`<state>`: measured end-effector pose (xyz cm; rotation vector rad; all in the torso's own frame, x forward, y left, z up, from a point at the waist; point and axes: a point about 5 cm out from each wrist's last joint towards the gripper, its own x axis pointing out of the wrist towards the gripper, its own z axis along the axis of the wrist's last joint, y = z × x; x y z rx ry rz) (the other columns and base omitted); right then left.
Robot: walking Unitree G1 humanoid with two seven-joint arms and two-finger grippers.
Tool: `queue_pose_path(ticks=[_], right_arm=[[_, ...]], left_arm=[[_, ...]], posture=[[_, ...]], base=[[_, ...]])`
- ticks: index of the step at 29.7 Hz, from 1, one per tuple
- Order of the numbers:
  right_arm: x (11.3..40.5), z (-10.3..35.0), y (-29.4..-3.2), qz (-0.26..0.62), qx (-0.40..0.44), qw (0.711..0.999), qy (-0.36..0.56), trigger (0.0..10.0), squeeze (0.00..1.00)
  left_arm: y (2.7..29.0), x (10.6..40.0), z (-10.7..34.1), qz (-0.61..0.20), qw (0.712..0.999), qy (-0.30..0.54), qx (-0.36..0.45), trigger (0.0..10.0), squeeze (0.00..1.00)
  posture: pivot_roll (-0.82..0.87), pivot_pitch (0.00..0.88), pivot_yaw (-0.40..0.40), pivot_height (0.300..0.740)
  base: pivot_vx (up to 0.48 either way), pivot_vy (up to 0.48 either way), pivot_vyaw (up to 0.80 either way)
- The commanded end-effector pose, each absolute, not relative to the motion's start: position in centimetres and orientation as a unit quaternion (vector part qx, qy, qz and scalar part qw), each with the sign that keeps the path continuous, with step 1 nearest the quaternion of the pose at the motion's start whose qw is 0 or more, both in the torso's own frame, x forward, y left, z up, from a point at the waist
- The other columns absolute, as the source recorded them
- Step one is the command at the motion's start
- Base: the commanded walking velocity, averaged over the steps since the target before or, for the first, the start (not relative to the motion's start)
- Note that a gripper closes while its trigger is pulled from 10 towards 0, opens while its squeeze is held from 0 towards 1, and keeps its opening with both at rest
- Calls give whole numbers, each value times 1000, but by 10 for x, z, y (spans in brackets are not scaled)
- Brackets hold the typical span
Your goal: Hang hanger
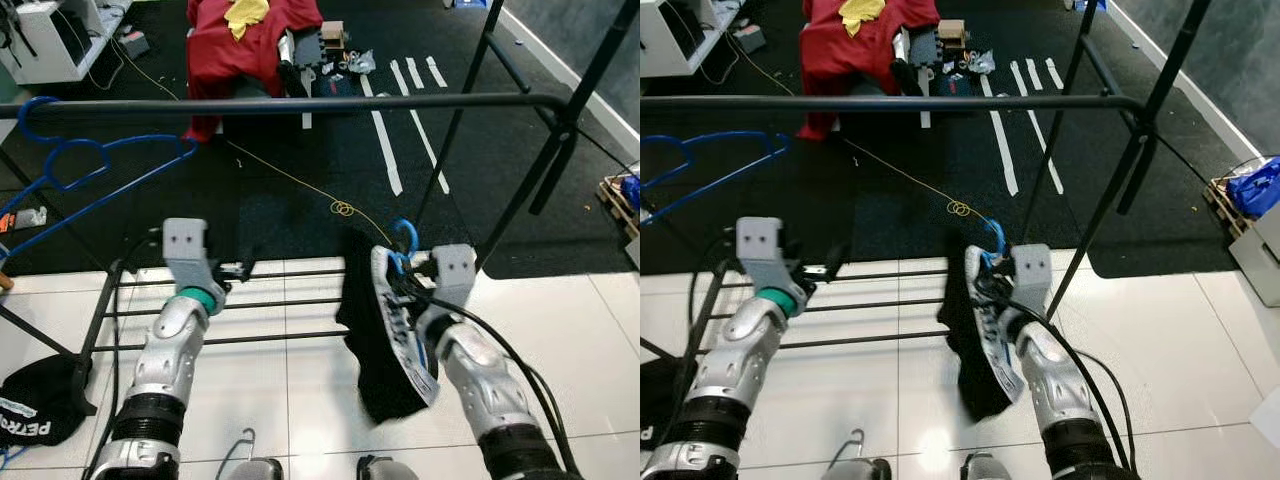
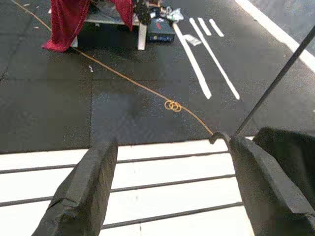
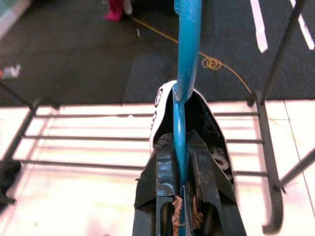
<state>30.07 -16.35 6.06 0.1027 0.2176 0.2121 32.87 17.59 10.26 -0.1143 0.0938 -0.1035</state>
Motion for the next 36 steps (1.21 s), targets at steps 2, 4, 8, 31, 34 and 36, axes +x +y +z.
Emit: queue_pose_path(ticks=[2, 4, 8, 31, 34, 36], right_arm=[[294, 53, -162, 111, 40, 986, 117, 10000, 0], [291, 52, -162, 113, 31, 986, 118, 10000, 0], [291, 51, -163, 103, 29, 988, 113, 10000, 0], [291, 55, -162, 86, 41, 992, 84, 10000, 0], [291, 55, -162, 86, 42, 992, 85, 10000, 0], [291, 55, -162, 86, 42, 992, 85, 10000, 0]], left_arm=[[174, 323, 96, -61, 995, 61, -44, 10000, 0], [172, 322, 95, -69, 995, 61, -38, 10000, 0], [166, 320, 92, -83, 994, 64, -23, 10000, 0], [145, 311, 88, -117, 990, 69, -38, 10000, 0], [145, 311, 88, -119, 990, 69, -37, 10000, 0], [145, 311, 88, -119, 990, 69, -37, 10000, 0]], posture=[[11, 106, 55, 740], [10, 112, 58, 740], [12, 128, 68, 740], [12, 157, 63, 740], [13, 157, 63, 740], [13, 157, 63, 740]], base=[[0, 0, 0], [0, 0, 0], [0, 0, 0], [0, 0, 0], [0, 0, 0], [0, 0, 0]])
